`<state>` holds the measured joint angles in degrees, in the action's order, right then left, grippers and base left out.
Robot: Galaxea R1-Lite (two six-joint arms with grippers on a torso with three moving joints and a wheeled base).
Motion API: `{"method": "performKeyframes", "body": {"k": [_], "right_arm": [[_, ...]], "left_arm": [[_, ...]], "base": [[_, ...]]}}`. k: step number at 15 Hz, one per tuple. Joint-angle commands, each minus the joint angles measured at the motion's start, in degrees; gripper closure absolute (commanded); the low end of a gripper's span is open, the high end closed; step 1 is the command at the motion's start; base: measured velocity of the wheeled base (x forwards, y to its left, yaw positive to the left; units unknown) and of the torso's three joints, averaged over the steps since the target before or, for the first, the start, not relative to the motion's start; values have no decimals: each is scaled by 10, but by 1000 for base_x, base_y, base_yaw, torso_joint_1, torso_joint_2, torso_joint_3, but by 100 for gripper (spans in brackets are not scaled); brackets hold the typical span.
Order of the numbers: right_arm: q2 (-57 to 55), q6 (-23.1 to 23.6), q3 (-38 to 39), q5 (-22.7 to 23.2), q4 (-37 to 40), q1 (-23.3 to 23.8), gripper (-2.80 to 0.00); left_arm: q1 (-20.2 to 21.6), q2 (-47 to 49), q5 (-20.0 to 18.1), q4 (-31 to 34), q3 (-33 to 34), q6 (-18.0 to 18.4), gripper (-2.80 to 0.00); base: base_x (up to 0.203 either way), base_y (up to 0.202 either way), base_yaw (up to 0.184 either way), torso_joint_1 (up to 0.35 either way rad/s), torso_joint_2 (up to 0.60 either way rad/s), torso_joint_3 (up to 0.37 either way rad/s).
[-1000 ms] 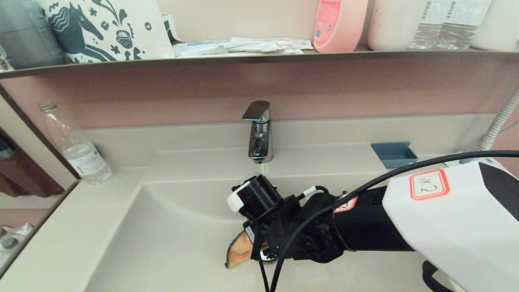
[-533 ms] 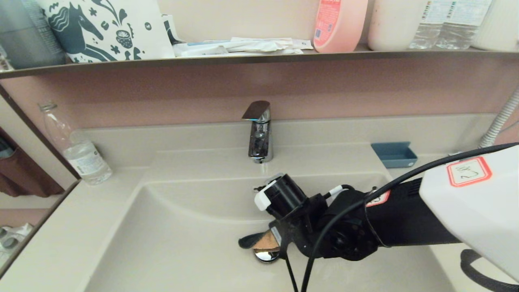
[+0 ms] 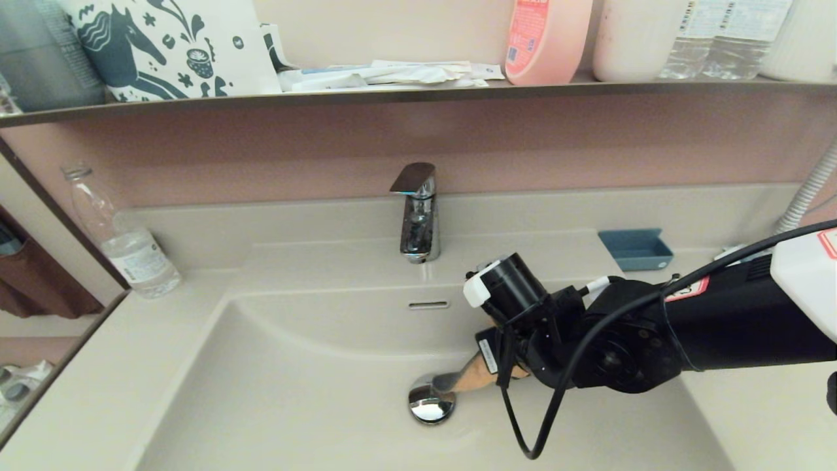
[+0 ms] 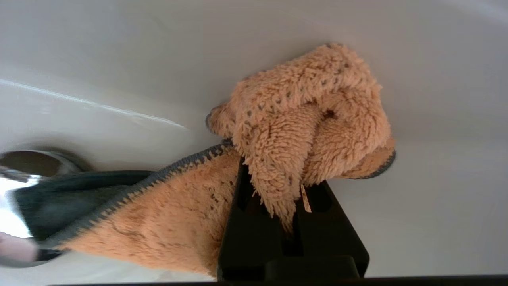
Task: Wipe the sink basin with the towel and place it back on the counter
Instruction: Wipe the sink
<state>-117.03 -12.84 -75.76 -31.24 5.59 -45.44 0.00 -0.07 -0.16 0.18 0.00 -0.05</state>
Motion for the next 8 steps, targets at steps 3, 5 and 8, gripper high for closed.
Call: {"method": "performKeyframes", "body": {"k": [3,5,8], "right_arm": [[-25,-1,-26,0,-1,-28,0],[-60,0,-60,-1,-1,-44,0],[-76,4,-86,-3,0,-45,0]], "left_arm": [[0,1,0,0,0,0,0],[0,1,0,0,0,0,0],[0,1,0,0,0,0,0]], "base": [[0,0,0,0,0,0],[0,0,0,0,0,0],[0,0,0,0,0,0]]}}
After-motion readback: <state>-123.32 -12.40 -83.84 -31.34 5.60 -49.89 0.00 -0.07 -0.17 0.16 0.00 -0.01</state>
